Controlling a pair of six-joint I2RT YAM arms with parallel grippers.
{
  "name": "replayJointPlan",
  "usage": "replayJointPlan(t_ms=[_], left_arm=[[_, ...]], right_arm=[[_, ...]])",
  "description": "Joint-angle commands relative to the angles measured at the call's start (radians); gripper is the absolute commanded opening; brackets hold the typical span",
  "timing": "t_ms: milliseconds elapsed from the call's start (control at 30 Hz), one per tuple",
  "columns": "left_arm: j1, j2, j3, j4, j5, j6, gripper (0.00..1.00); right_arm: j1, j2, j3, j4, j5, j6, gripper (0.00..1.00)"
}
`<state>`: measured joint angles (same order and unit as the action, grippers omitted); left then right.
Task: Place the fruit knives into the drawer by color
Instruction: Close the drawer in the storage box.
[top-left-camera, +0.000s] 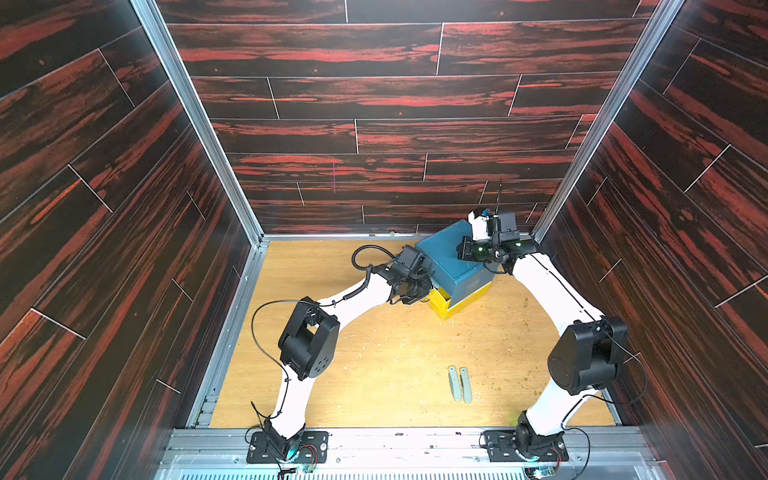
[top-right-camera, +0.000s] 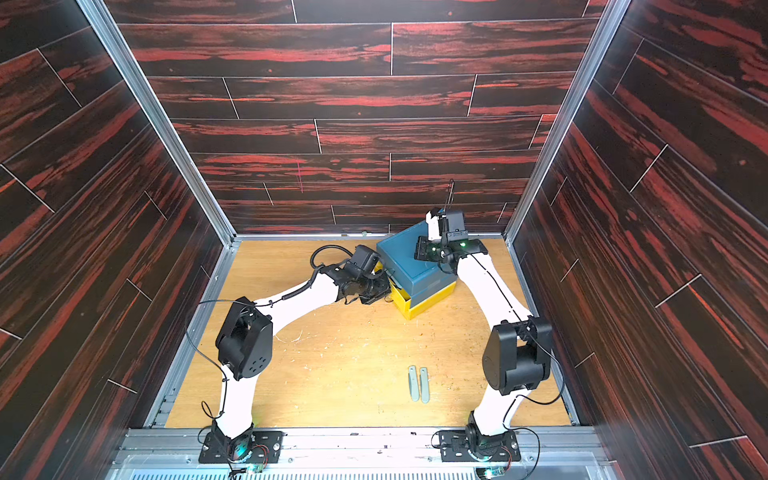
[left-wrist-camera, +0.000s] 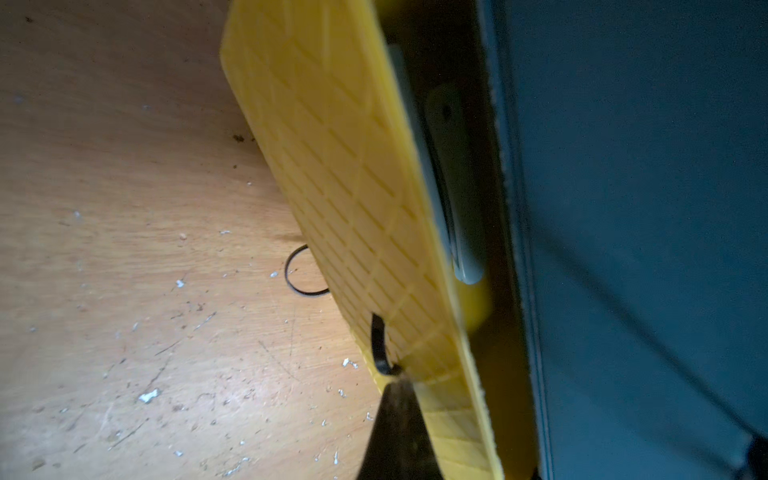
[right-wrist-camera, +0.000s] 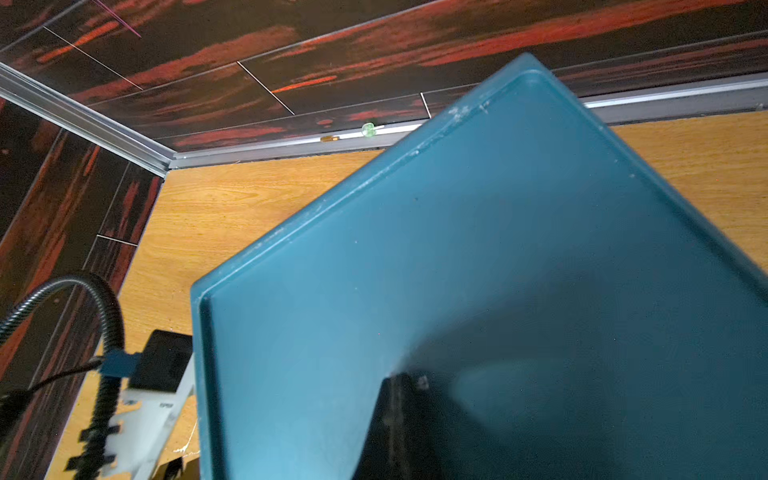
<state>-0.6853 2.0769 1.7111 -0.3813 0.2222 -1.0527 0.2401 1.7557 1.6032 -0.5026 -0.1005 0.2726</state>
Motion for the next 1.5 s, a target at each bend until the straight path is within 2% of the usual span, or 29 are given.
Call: replayJointPlan(t_ms=[0, 233, 533, 767, 1000, 1200, 1367, 1467], left_arm=[[0.004, 0.006, 0.016, 0.053, 0.012, -0.01, 0.0], [0.004, 0.021, -0.001, 0.151, 0.036, -0.045, 0.0], [0.005, 0.042, 0.018, 0.165, 0.049, -0.048, 0.0], [0.004, -0.038, -0.057, 0.158, 0.025, -0.03, 0.01], [0.011, -0.134, -0.203, 0.189, 0.024, -0.002, 0.21], [0.039, -0.137, -0.364, 0.4, 0.069, -0.059, 0.39], [0.052, -0.097, -0.387, 0.431, 0.052, -0.035, 0.58], [0.058, -0.082, -0.393, 0.455, 0.034, -0.017, 0.61]], right_arm=[[-0.011, 0.102, -0.084, -0.292, 0.073, -0.005, 0.0], [-0.011, 0.106, -0.081, -0.297, 0.074, -0.008, 0.0], [-0.012, 0.107, -0.085, -0.298, 0.073, -0.008, 0.0], [-0.011, 0.113, -0.085, -0.298, 0.071, -0.008, 0.0], [-0.011, 0.11, -0.086, -0.298, 0.074, -0.007, 0.0], [-0.011, 0.107, -0.094, -0.298, 0.071, -0.006, 0.0], [-0.011, 0.105, -0.091, -0.298, 0.068, -0.007, 0.0], [-0.011, 0.108, -0.091, -0.298, 0.065, -0.008, 0.0]])
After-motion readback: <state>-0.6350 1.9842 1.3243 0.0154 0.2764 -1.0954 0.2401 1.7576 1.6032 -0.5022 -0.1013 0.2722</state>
